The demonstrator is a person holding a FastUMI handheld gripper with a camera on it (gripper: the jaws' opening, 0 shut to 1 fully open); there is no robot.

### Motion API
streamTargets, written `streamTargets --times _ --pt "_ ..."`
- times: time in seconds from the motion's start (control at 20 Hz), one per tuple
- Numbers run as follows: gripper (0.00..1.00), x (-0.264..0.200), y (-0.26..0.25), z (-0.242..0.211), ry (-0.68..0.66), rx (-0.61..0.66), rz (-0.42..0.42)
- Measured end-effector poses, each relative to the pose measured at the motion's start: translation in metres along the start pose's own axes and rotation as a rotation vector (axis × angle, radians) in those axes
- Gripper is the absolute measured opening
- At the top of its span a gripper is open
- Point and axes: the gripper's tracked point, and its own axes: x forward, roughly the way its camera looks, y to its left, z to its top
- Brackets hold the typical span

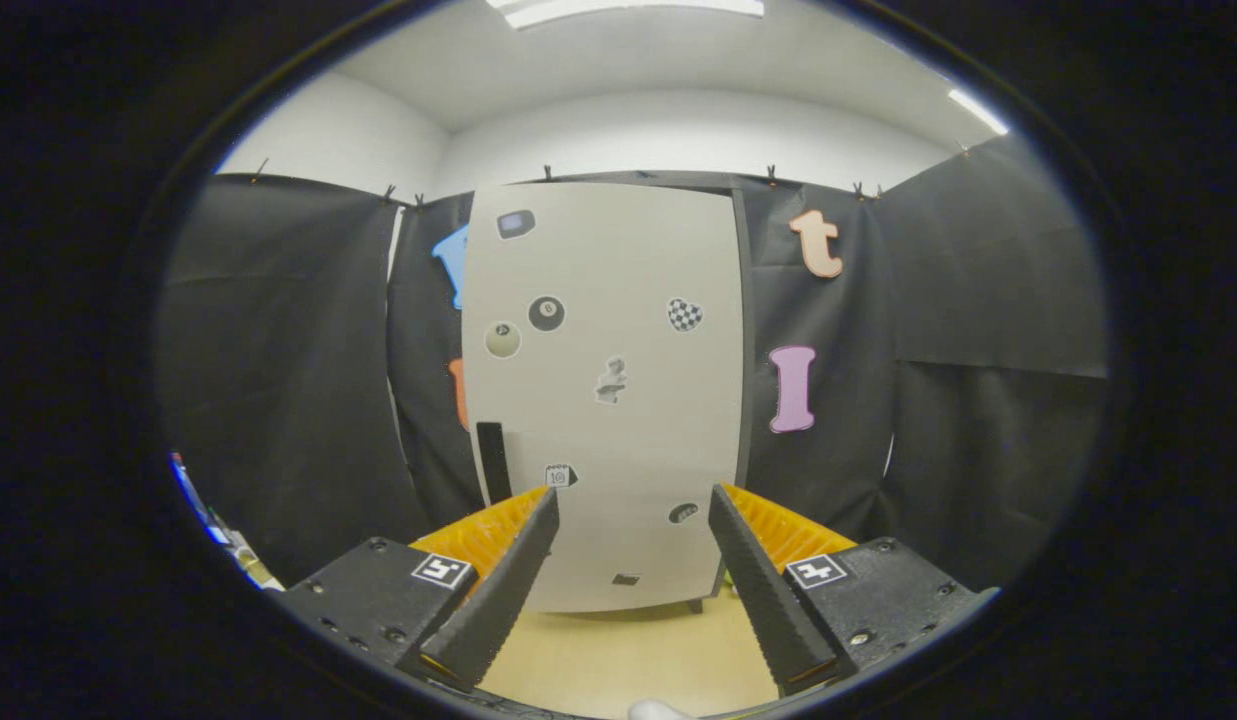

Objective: Open the shoe cabinet door, grab the shoes and put them into the shoe cabinet, then close the shoe cabinet door.

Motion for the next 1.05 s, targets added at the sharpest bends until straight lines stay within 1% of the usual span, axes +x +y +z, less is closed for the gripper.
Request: streamTargets --times 0.5,0.55,0.65,1.05 --pt "0.99 -0.007 -0.014 0.004 -0.015 0.001 -0.042" --pt "0.99 -0.01 -0.024 0.005 -0.014 0.003 -0.046" --pt "0.99 -0.01 -0.026 0.006 -0.013 0.002 -0.052" --pt "0.99 -0.01 -0.018 0.006 -0.018 -0.006 -0.054"
